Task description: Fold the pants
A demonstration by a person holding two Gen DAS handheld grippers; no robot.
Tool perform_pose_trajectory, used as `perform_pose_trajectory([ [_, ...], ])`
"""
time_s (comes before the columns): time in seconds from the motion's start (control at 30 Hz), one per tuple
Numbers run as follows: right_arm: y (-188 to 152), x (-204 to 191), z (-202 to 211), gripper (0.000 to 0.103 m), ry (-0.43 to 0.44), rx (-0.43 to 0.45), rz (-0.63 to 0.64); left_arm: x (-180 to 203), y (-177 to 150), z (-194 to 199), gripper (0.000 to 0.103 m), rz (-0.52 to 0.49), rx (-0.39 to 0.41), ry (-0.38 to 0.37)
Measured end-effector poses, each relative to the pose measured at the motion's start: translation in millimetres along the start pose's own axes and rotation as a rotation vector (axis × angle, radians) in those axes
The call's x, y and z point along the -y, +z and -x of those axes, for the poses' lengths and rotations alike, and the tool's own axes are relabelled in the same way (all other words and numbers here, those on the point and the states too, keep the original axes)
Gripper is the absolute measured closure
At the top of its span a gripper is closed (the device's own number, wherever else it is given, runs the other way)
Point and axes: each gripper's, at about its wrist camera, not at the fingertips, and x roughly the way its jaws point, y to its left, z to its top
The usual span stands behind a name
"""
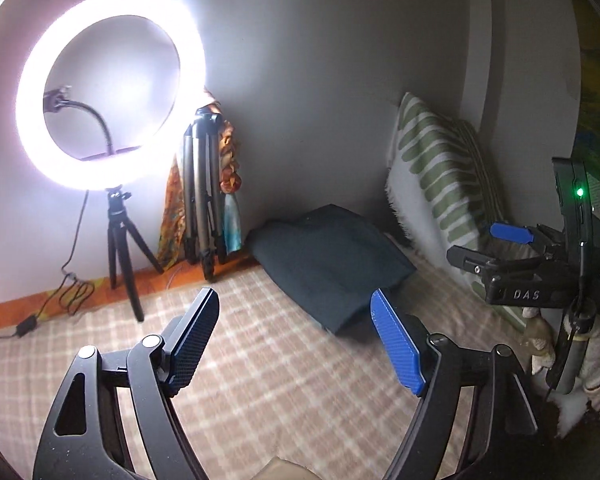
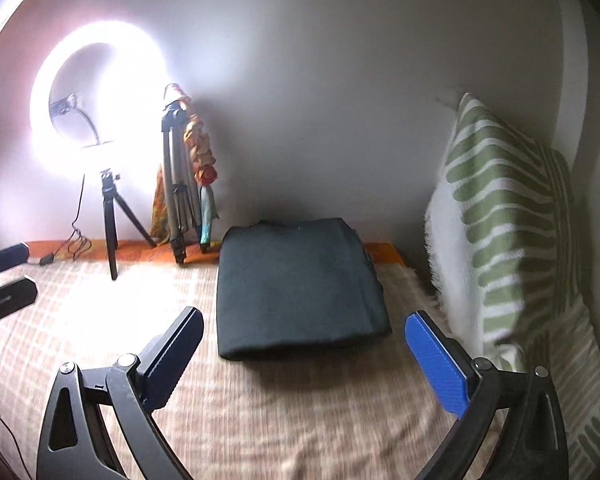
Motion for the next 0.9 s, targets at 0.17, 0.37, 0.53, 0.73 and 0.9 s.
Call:
perform_pose_trajectory([
  [0.17,-28.2,-7.5,40.9,0.000,-0.034,0.000,-0.032,4.8,-20.8,32.9,0.023,0.008,0.015,-0.010],
  [0.37,-59.1,-7.9,75.9,0.000,-0.020,0.012,-0.104,17.9,-50.4,64.0,0.022,-0.034,0.017,0.013],
  [0.53,-83.4,-10.8,94.4,0.000,-0.031,0.023,-0.145,30.0,-74.4,84.6,0.020,-0.109,0.024,0.067],
  [0.73,-110.4,-15.6,108.5,0.000,-0.041,0.013,-0.175,30.7,-98.5,101.5,0.017,-0.075,0.016,0.070],
  [0.9,-122.7,-20.9,116.0,0.000,-0.027,0.008,-0.191,30.3,-107.5,106.7,0.016,-0.040,0.005,0.069],
])
